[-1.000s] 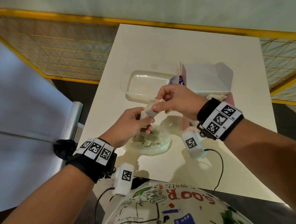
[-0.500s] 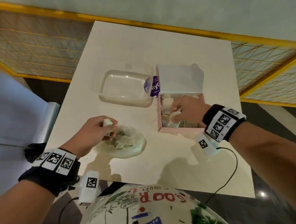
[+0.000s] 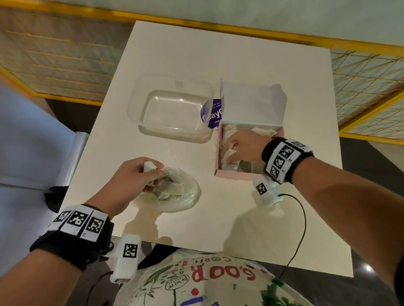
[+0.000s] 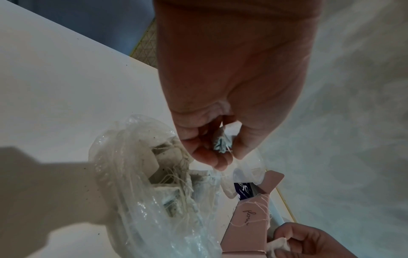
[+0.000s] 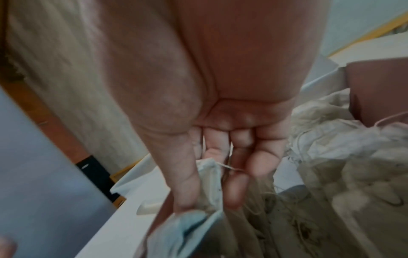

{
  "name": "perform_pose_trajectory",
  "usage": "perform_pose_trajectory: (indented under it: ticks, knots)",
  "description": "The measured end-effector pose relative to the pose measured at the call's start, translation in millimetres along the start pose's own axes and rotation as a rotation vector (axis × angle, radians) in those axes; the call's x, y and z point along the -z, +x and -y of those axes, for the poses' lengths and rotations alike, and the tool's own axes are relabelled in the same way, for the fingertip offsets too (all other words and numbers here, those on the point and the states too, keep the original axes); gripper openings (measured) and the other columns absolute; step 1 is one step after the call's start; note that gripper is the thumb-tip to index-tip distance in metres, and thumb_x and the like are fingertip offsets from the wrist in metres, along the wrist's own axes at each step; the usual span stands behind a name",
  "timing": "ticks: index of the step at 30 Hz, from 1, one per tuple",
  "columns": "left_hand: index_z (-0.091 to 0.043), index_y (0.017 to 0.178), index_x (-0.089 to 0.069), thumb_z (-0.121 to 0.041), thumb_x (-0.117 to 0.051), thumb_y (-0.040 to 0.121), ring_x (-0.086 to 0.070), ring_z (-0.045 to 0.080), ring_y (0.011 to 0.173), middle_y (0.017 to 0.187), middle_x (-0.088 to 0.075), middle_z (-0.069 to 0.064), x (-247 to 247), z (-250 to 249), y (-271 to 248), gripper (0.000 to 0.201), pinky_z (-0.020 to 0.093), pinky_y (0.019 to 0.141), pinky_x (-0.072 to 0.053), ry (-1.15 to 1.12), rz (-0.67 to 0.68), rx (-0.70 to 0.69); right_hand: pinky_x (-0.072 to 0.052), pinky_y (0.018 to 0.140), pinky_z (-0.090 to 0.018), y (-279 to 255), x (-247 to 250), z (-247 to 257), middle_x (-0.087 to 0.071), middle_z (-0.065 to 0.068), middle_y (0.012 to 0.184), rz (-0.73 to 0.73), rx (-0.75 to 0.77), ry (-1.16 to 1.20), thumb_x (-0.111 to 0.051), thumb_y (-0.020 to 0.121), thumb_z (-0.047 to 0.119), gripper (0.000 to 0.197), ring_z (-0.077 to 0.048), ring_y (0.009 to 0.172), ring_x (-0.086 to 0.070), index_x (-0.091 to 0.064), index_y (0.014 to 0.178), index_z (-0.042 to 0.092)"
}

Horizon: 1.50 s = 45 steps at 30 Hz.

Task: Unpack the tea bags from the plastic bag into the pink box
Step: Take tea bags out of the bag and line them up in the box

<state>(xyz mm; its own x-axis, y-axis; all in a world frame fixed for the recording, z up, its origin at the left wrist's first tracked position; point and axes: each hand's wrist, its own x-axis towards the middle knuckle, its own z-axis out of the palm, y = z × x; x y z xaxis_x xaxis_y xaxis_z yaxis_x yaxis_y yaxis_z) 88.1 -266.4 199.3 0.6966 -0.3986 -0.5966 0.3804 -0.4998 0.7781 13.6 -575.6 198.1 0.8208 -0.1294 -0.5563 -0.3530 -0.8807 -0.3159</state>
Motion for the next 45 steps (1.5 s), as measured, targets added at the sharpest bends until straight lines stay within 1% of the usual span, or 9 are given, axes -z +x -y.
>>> perform_pose_trajectory:
  ticks: [5, 10, 15, 19, 25, 29, 32, 38, 45]
  knots:
    - [-0.005, 0.101, -0.072, -0.006, -0.068, 0.094, -0.065, 0.02, 0.075, 0.084, -0.069, 0.012, -4, 2, -4, 0.008, 0.033, 0.07, -0.055, -0.011, -0.009, 0.007, -0.044, 0.075, -0.025, 10, 3, -6, -0.055, 0.017, 0.086, 0.022, -0.015, -0.034, -0.071, 0.082, 0.036, 0.019, -0.009, 0.08, -0.055, -0.065, 0.1, 0.035]
    - [-0.006, 0.101, -0.072, -0.005, -0.07, 0.093, -0.067, 0.017, 0.073, 0.082, -0.069, 0.007, -7, 4, -4, 0.009, 0.027, 0.066, -0.054, -0.039, -0.014, 0.019, -0.046, 0.071, -0.027, 25, -20, 9, -0.062, 0.002, 0.085, 0.079, 0.034, -0.143, -0.067, 0.079, 0.011, 0.016, -0.021, 0.082, -0.059, -0.059, 0.073, 0.022]
    - [-0.002, 0.108, -0.067, 0.0, -0.056, 0.072, -0.06, 0.024, 0.078, 0.089, -0.066, 0.013, -13, -3, -5, 0.038, 0.036, 0.073, -0.05, -0.145, 0.003, 0.066, -0.055, 0.077, -0.033, 29, -25, 5, -0.063, -0.002, 0.088, -0.047, 0.052, -0.218, -0.06, 0.083, 0.01, 0.019, -0.024, 0.083, -0.062, -0.052, 0.073, 0.024]
    - [-0.006, 0.11, -0.067, 0.012, -0.038, 0.092, -0.062, 0.031, 0.082, 0.089, -0.064, 0.021, -17, -3, -2, 0.039, 0.041, 0.082, -0.054, -0.105, -0.007, 0.047, -0.052, 0.073, -0.034, 21, -16, 0, -0.059, 0.005, 0.081, -0.108, 0.082, -0.169, -0.06, 0.082, 0.029, 0.02, -0.023, 0.081, -0.06, -0.044, 0.07, 0.029]
    - [-0.006, 0.097, -0.075, -0.003, -0.063, 0.094, -0.07, 0.027, 0.08, 0.098, -0.071, 0.023, -22, -14, -8, 0.013, 0.043, 0.083, -0.059, -0.004, 0.045, -0.161, -0.042, 0.067, -0.031, -4, 1, 13, -0.056, 0.005, 0.083, -0.487, 0.178, -0.006, -0.058, 0.088, 0.044, 0.026, -0.016, 0.074, -0.053, -0.055, 0.084, 0.019]
    - [-0.01, 0.109, -0.074, 0.001, -0.068, 0.093, -0.073, 0.034, 0.084, 0.104, -0.068, 0.022, -29, -21, -7, 0.02, 0.042, 0.088, -0.061, -0.142, 0.067, -0.164, -0.05, 0.073, -0.022, -13, 3, 61, -0.068, 0.007, 0.096, -0.214, 0.269, 0.415, -0.071, 0.083, 0.052, 0.04, -0.005, 0.08, -0.061, -0.069, 0.106, 0.019]
    - [-0.004, 0.109, -0.067, -0.001, -0.074, 0.089, -0.075, 0.039, 0.088, 0.105, -0.068, 0.021, -36, -30, -7, 0.021, 0.047, 0.089, -0.061, -0.179, 0.084, -0.169, -0.055, 0.071, -0.026, -11, -1, 87, -0.073, 0.001, 0.09, -0.02, 0.277, 0.525, -0.079, 0.079, 0.044, 0.035, -0.01, 0.078, -0.069, -0.073, 0.099, 0.017]
    - [-0.003, 0.115, -0.062, 0.005, -0.072, 0.089, -0.072, 0.049, 0.095, 0.093, -0.069, 0.011, -28, -30, -1, 0.029, 0.049, 0.092, -0.06, -0.267, 0.058, -0.133, -0.056, 0.06, -0.028, -24, 36, 57, -0.074, -0.009, 0.08, -0.174, 0.194, 0.767, -0.076, 0.086, 0.017, 0.016, -0.011, 0.064, -0.07, -0.071, 0.095, 0.005]
    - [0.0, 0.11, -0.066, 0.005, -0.07, 0.09, -0.07, 0.044, 0.088, 0.089, -0.067, 0.01, -10, -8, 5, 0.02, 0.044, 0.089, -0.061, -0.297, 0.006, -0.089, -0.061, 0.066, -0.031, -22, 28, -1, -0.073, 0.004, 0.078, -0.082, 0.031, 0.338, -0.074, 0.085, 0.013, 0.004, -0.009, 0.063, -0.073, -0.071, 0.086, 0.015]
